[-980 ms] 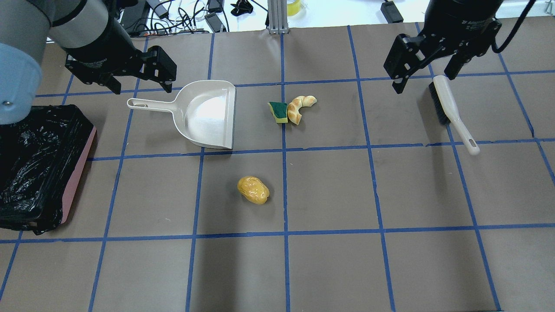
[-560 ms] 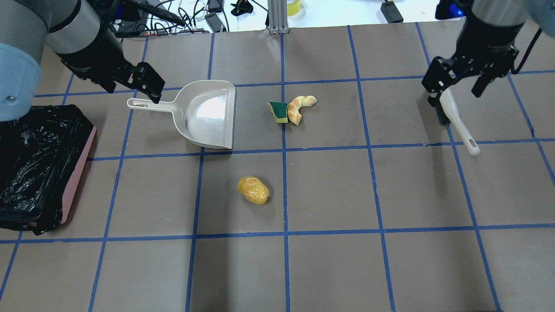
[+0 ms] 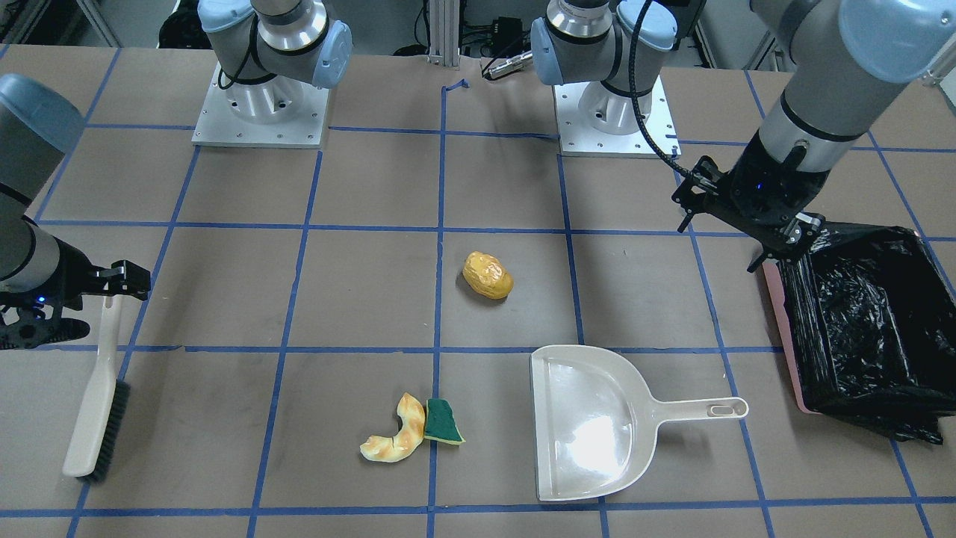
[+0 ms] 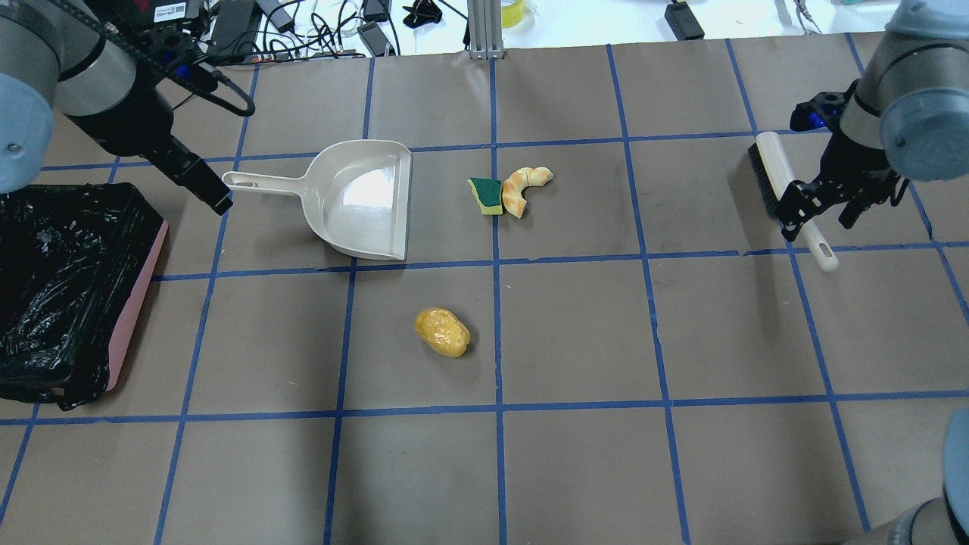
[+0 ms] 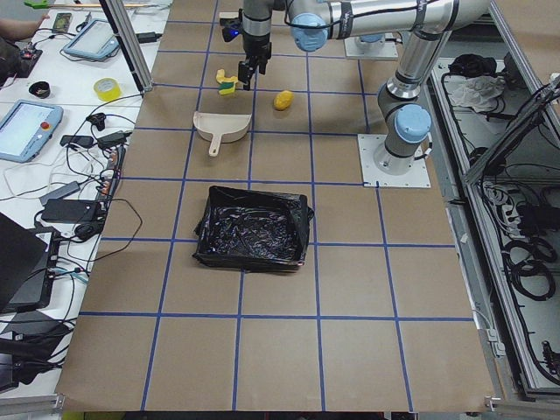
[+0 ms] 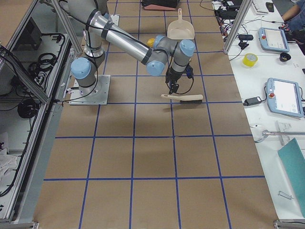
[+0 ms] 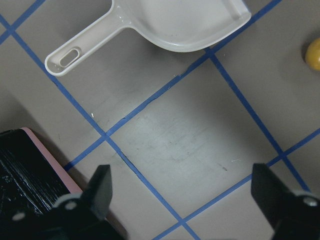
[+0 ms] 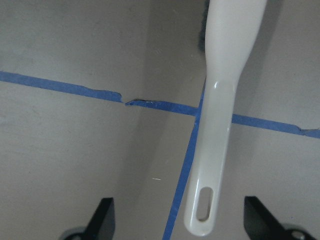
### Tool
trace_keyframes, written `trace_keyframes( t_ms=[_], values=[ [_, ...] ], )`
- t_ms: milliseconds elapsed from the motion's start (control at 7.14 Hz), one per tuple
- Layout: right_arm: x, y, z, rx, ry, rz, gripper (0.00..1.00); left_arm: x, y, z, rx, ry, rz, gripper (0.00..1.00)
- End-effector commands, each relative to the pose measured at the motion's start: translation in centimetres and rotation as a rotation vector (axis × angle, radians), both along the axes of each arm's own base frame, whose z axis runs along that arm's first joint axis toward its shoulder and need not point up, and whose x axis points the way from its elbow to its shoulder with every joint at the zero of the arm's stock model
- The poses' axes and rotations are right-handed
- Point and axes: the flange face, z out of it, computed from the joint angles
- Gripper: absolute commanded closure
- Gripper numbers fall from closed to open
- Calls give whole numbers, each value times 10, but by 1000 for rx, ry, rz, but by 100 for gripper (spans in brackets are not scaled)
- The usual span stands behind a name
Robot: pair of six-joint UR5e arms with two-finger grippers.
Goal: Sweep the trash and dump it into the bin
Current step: 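Grasp the white dustpan handle with left gripper while right gripper grasps brush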
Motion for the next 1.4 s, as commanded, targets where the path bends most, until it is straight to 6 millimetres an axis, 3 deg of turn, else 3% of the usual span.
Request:
trace_keyframes(
  t_ms=[0,280,420,560,700,840,980,1260],
  values=[
    [-11,0,-19,29,-6,-9,15,21,-25,-28,2,39,-176,0],
    [-23,0,-31,49,-11,-34,20,57,-61,-60,-77,1,-420,0],
    [-26,1,-32,52,-9,-53,24,62,-79,-83,-87,-17,-673,0],
    [-26,1,-32,51,-9,-55,40,62,-87,-89,-98,-27,-779,0],
    [-26,1,-33,54,-9,-56,63,62,-91,-98,-96,-23,-783,0],
    [-26,1,-32,53,-9,-55,85,59,-102,-118,-135,33,-787,0],
    [-26,0,-31,49,-7,-58,100,60,-108,-135,-127,54,-782,0],
    [-27,-2,-17,25,11,-84,100,63,-116,-155,-130,53,-779,0]
  ],
)
